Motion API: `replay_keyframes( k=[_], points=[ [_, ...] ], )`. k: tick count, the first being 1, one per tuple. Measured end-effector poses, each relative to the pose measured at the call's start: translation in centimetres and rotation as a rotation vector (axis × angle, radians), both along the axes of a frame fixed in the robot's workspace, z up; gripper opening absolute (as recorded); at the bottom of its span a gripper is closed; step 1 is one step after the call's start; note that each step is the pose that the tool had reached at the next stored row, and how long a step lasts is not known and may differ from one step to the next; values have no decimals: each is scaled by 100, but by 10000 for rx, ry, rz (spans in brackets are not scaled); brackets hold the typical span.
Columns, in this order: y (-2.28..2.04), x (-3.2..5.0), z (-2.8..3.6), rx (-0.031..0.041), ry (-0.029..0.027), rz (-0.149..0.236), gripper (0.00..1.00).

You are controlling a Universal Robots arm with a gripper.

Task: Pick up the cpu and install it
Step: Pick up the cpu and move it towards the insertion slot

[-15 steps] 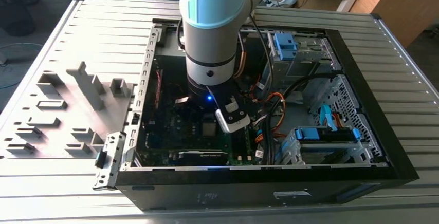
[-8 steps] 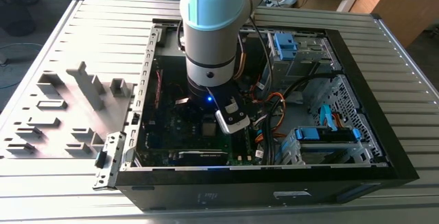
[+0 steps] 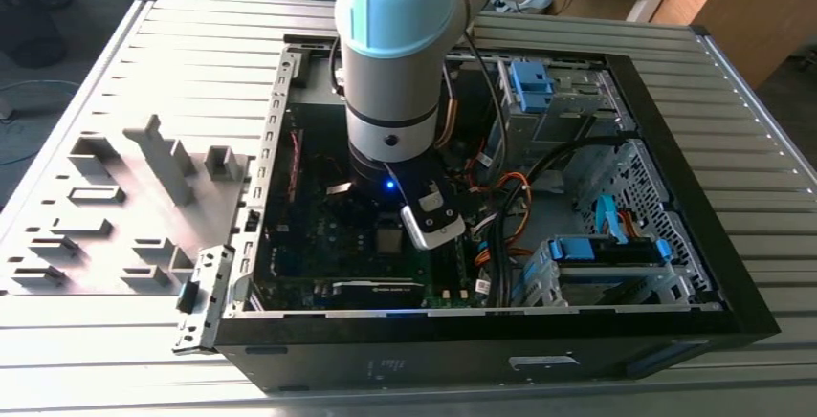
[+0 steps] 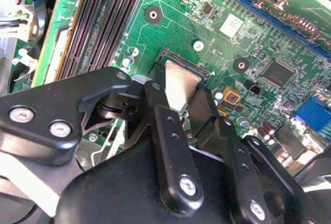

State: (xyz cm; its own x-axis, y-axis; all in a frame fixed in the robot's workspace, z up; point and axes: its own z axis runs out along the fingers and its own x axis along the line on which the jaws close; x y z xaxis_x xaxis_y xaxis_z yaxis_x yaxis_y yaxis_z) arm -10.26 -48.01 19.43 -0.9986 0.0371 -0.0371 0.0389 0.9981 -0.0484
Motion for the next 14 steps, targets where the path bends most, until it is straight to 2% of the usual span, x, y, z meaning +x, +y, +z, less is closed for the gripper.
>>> replay_keyframes(
  k=[3,4,14],
  points=[
    [0,0,-2,1,-1,-2,46],
    [0,0,-6,4,-2,-2,52],
    [0,2,-34,1,-1,-4,52]
  ],
)
